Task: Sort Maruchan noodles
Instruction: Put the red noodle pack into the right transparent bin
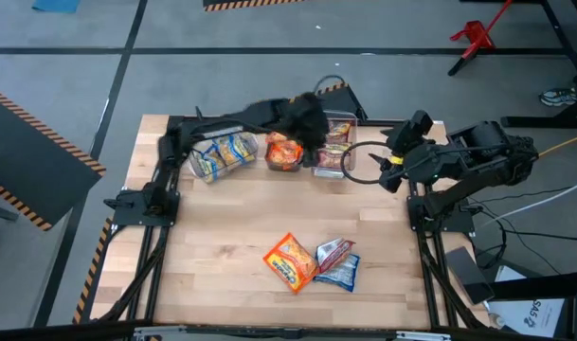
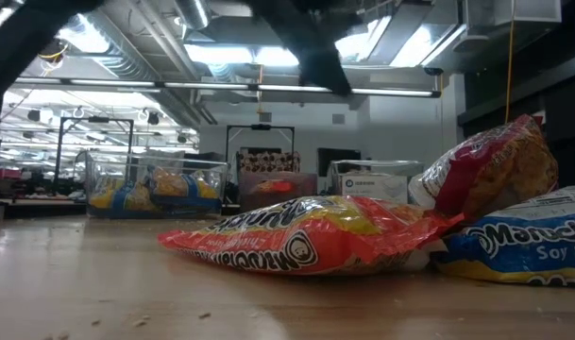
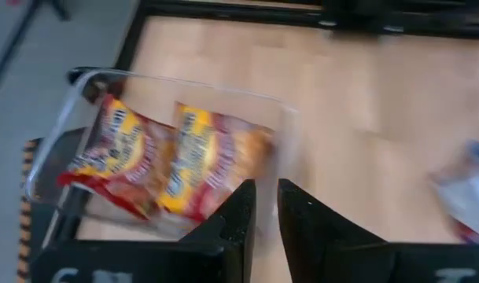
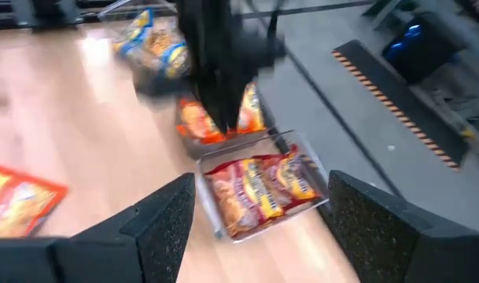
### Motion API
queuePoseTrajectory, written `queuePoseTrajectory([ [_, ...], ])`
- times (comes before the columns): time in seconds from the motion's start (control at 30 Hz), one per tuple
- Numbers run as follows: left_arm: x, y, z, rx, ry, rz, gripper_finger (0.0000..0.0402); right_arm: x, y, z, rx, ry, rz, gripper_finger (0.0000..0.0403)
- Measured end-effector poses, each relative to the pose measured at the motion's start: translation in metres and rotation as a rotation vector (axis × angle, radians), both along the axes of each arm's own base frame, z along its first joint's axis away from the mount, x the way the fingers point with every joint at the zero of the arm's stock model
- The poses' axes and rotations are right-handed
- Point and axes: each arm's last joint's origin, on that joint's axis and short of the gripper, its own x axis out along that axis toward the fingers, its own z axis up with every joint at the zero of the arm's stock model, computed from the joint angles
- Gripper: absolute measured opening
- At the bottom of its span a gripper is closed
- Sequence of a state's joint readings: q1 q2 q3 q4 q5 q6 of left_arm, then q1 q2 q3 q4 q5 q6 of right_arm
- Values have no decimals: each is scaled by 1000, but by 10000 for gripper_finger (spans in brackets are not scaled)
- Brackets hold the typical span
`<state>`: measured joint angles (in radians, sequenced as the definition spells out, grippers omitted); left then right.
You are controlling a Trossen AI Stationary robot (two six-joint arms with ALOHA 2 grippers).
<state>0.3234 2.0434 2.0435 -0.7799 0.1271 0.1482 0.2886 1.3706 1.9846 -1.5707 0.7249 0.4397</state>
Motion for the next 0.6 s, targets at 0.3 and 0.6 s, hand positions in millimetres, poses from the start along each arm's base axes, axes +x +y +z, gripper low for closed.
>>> queuePoseTrajectory([
  [0.3, -52, -58, 58, -108, 45, -92, 88, -7, -1, 2, 62, -4, 42, 278],
  [0.6, -39, -151, 39, -72, 114, -250, 95, -3, 4, -8, 165, 67, 125, 278],
])
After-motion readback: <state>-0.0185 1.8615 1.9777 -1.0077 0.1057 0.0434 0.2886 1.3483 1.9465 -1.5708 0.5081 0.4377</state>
